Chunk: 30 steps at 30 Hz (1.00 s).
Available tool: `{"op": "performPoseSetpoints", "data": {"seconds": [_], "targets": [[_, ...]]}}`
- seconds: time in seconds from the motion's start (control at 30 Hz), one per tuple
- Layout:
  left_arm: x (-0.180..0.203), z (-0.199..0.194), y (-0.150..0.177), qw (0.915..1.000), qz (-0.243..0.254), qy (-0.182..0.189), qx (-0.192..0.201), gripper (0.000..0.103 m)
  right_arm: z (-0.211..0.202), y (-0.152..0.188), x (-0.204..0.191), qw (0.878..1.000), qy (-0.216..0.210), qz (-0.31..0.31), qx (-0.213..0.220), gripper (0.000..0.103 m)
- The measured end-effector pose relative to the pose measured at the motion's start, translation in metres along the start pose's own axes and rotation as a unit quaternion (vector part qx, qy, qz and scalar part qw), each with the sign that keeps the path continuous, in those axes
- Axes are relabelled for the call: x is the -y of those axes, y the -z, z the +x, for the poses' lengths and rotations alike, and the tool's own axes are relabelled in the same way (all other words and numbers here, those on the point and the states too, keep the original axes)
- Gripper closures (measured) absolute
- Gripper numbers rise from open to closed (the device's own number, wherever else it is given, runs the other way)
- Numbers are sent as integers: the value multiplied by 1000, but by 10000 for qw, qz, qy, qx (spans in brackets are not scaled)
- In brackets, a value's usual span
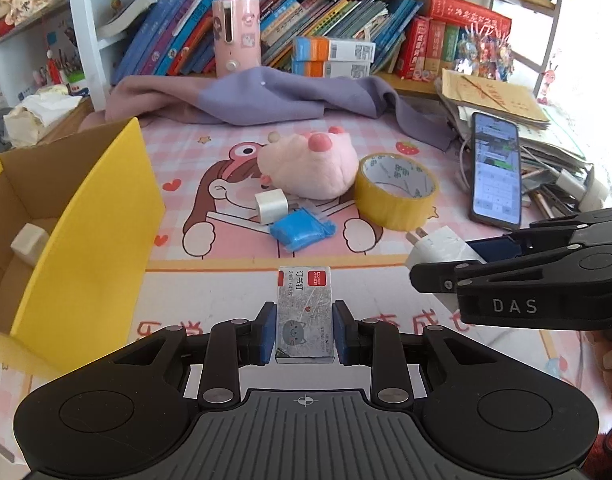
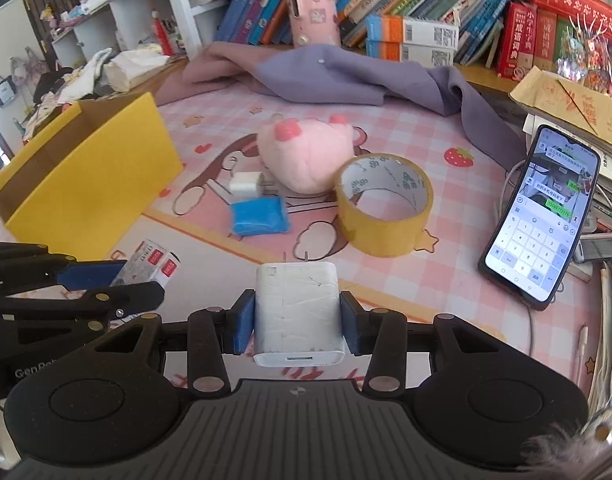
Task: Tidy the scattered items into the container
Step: 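Lift the medicine box with the left tool while the right tool carries the charger to the box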
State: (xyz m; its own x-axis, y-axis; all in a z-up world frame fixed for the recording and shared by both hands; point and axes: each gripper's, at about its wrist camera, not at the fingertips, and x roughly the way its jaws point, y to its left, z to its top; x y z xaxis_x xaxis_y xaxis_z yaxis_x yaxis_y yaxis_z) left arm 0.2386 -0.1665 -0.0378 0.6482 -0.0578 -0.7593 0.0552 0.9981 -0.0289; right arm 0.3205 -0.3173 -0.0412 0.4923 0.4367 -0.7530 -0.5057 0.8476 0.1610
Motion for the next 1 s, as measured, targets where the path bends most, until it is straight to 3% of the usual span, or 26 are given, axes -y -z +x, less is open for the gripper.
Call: {"op": "performPoseSetpoints", "data": {"seconds": [0.3,1.0], "targets": [[-10,-22,16,9998,31,123,159,75,-19,13,-38,9994,110,-265,177,62],[-61,-71,64,9964,164,689,476,75,-50,48,-117,9975,648,-31,268,62]]}}
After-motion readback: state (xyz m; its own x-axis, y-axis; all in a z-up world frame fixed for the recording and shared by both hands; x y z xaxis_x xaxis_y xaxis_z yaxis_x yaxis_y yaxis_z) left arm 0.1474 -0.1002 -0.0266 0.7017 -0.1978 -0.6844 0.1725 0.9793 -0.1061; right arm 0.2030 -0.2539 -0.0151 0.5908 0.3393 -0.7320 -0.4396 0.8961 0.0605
